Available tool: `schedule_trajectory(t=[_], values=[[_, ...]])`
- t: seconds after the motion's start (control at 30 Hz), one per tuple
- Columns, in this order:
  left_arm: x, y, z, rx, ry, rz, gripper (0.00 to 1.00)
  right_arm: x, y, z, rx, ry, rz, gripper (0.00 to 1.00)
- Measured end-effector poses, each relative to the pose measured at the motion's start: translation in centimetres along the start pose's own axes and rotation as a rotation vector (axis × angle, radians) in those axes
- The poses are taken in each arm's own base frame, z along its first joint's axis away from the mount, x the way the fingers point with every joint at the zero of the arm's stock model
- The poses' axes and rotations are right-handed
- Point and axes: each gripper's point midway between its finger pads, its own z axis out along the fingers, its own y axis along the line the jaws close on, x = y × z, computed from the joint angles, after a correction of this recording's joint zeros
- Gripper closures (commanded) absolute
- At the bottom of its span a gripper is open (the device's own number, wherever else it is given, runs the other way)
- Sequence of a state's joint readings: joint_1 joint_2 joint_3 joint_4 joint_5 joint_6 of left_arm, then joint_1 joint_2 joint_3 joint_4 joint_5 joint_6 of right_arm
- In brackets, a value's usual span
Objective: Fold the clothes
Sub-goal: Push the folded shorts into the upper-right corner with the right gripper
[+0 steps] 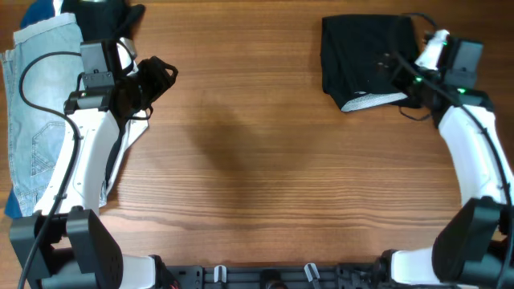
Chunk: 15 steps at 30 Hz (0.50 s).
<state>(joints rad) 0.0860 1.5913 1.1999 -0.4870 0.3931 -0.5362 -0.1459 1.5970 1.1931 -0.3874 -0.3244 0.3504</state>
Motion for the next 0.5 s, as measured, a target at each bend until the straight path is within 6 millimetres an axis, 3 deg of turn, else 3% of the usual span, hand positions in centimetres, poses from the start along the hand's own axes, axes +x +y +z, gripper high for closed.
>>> schedule_trajectory(t=[0.13, 0.17, 0.23, 0.27, 0.33, 0.37, 0.5], values=[[0.3, 0.2, 0.0, -0.007, 0.010, -0.005, 0.31, 0.7, 6.5, 0.3, 0.046, -0.011, -0.301, 0.04], [0.3, 0.2, 0.0, -0.008, 0.011, -0.006, 0.31, 0.1, 7.3, 0.1, 0.072, -0.030, -0.351, 0.05], [0.3, 0.2, 0.0, -0.008, 0.012, -0.006, 0.31, -3.5, 9.3, -0.6, 0.131, -0.130, -0.467, 0.05], [0.3, 0.2, 0.0, -0.008, 0.011, -0.006, 0.31, -4.2, 9.2, -0.4, 0.159, -0.131, -0.494, 0.04], [0.4, 0.2, 0.0, -0.010, 0.014, -0.006, 0.31, -5.1, 8.6, 2.0, 0.201, -0.118, -0.554, 0.05], [0.4, 0.2, 0.0, -0.009, 0.014, -0.006, 0.31, -3.7, 7.0, 4.9, 0.237, -0.048, -0.589, 0.06], [0.4, 0.3, 0.0, -0.013, 0.016, -0.008, 0.31, 2.2, 1.3, 12.6, 0.338, 0.165, -0.625, 0.06]])
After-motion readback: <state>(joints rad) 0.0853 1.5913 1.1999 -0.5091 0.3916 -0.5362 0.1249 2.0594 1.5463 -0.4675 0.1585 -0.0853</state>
